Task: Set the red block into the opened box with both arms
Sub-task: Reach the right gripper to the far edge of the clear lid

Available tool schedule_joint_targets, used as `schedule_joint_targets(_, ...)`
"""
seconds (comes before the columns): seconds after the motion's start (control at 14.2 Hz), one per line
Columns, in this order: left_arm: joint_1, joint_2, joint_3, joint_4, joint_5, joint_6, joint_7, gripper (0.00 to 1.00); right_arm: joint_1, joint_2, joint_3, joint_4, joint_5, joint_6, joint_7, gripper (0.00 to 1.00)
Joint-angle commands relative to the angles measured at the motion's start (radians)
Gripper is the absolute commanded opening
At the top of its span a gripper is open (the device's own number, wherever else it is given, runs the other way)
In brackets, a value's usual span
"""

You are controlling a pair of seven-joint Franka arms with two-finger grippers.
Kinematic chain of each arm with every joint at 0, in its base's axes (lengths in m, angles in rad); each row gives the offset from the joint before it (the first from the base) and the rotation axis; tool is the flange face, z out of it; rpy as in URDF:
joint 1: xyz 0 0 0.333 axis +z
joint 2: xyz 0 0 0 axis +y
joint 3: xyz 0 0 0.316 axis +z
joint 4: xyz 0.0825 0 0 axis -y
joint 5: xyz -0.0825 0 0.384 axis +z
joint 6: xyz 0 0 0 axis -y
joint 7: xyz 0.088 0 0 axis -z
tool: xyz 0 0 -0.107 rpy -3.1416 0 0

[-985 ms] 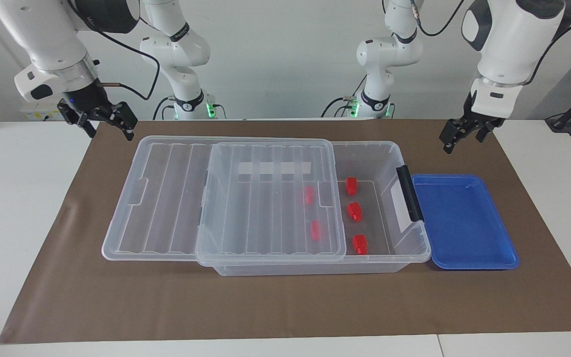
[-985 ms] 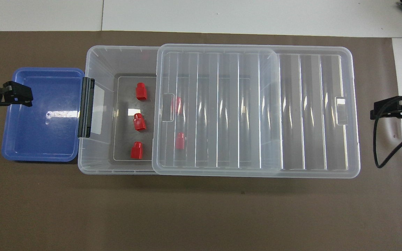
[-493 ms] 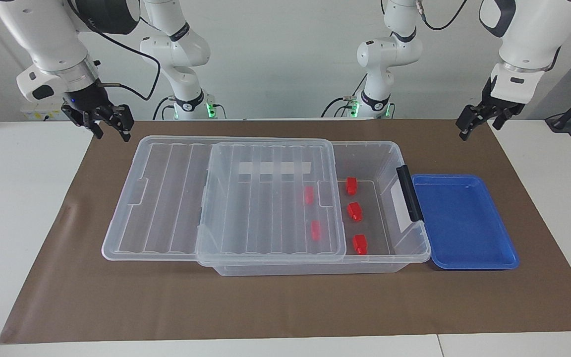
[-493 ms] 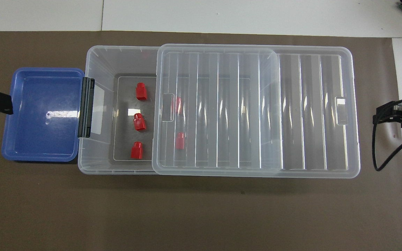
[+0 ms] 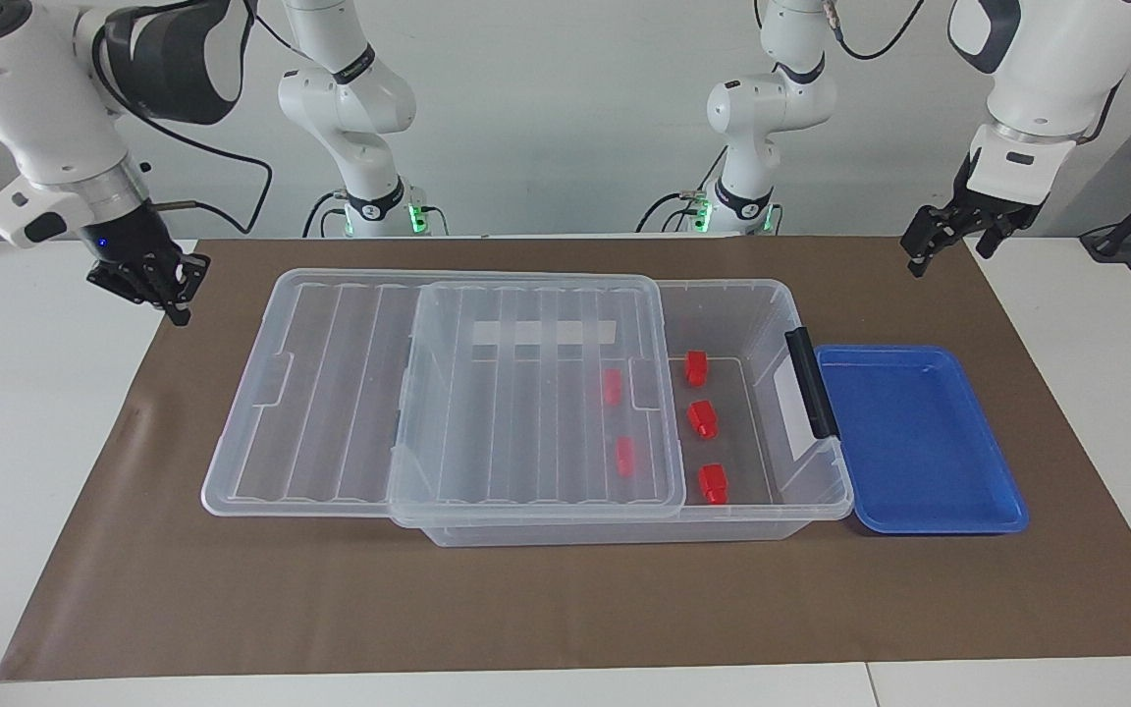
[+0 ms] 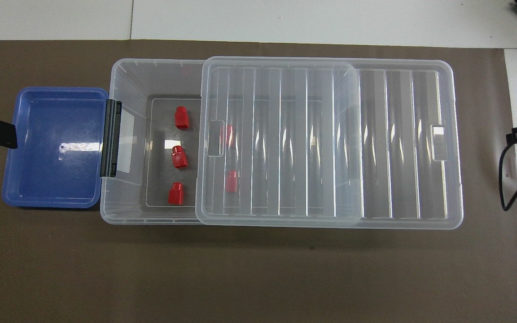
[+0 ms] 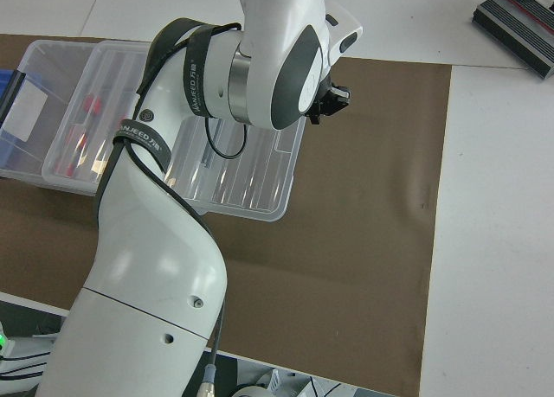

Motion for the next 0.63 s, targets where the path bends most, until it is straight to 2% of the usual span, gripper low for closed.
schedule_joint_targets(0.0,0.014,-0.023,-0.007,-0.018,-0.016,-0.012,0.021,1.00,-0.022,0.062,0.008,-0.011,0.015,0.098,-0.108,0.00)
schedule_joint_targets(0.28,0.013,-0.023,-0.007,-0.018,-0.016,-0.012,0.020,1.00,-0.020,0.139,0.011,-0.012,0.049,0.169,-0.150,0.00)
schedule_joint_targets(0.56,0.011,-0.024,-0.008,-0.019,-0.016,-0.013,0.018,1.00,-0.005,0.168,0.017,-0.012,0.104,0.197,-0.142,0.00)
